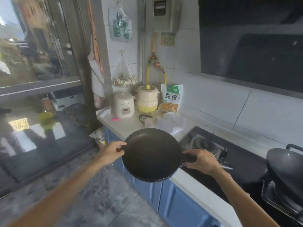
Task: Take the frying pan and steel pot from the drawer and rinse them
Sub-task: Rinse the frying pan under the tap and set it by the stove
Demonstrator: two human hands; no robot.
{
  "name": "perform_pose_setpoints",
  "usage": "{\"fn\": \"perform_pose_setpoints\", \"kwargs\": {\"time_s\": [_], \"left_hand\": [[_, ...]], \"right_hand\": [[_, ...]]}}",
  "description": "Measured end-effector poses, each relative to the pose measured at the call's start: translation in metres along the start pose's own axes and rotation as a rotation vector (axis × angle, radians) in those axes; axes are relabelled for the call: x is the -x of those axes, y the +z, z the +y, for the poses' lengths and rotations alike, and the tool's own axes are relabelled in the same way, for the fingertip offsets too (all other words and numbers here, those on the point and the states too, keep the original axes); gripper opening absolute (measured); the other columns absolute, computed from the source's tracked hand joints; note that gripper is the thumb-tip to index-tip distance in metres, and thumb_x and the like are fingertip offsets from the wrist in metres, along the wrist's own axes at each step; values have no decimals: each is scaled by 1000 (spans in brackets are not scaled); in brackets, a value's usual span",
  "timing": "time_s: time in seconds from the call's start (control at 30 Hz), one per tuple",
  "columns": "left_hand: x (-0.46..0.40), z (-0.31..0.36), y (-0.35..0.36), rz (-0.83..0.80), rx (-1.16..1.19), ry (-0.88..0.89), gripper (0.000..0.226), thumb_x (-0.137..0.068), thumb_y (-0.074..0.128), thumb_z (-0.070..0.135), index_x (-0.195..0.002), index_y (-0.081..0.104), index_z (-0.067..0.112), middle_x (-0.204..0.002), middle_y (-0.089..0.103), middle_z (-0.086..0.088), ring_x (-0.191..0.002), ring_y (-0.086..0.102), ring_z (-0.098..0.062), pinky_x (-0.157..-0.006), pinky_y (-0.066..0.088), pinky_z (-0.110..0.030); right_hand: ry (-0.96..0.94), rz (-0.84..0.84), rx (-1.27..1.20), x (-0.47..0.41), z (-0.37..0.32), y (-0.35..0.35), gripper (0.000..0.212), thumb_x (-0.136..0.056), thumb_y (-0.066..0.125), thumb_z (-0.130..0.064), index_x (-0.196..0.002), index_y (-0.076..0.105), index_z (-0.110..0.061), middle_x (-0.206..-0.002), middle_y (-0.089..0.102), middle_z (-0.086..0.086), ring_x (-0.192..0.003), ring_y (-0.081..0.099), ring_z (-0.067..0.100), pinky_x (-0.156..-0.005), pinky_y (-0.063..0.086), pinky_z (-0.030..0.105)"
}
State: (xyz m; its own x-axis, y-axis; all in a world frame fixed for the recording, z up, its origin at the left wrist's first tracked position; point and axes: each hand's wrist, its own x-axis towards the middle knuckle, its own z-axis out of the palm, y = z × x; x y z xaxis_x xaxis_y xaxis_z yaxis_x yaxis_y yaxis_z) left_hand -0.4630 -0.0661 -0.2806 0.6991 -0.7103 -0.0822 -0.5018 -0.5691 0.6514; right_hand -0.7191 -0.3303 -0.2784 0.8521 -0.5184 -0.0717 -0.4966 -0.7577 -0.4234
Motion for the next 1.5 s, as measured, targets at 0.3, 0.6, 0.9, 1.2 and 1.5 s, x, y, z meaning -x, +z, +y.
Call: {"fn": "perform_pose_setpoints", "kwargs": {"time_s": [0.3,0.6,0.9,1.2,1.5], "left_hand": [[-209,-13,38,-167,-160,40,42,-81,62,21,-123,60,28,-95,68,4,-81,65,-10,-73,52,-24],[-347,-71,82,-398,-190,211,38,-78,66,22,-116,65,28,-96,72,4,-87,66,-11,-75,49,-24],[-410,-124,103,-576,-129,373,38,-82,67,24,-120,64,27,-90,70,9,-87,66,-5,-81,55,-27],[-410,-118,95,-591,-309,529,62,-94,49,40,-148,28,19,-92,65,-7,-73,62,-18,-67,49,-27],[-308,-68,-26,-186,-583,714,49,-96,30,49,-126,51,16,-130,58,-5,-118,55,-21,-100,40,-36]], "right_hand": [[299,-12,-123,-140,45,39,42,-72,72,-40,-112,60,-42,-105,68,-17,-86,61,5,-74,45,21],[603,29,-155,-194,38,118,44,-76,70,-36,-119,60,-34,-119,64,-15,-103,61,10,-80,44,25],[775,49,-114,-211,11,158,40,-77,68,-38,-116,60,-39,-108,67,-22,-97,64,6,-77,50,24],[905,-40,39,-224,-19,166,60,-90,57,-37,-143,31,-27,-153,30,5,-135,38,25,-112,29,36],[814,375,188,-146,-152,94,47,-90,54,-35,-134,49,-20,-135,55,0,-126,49,20,-109,28,34]]}}
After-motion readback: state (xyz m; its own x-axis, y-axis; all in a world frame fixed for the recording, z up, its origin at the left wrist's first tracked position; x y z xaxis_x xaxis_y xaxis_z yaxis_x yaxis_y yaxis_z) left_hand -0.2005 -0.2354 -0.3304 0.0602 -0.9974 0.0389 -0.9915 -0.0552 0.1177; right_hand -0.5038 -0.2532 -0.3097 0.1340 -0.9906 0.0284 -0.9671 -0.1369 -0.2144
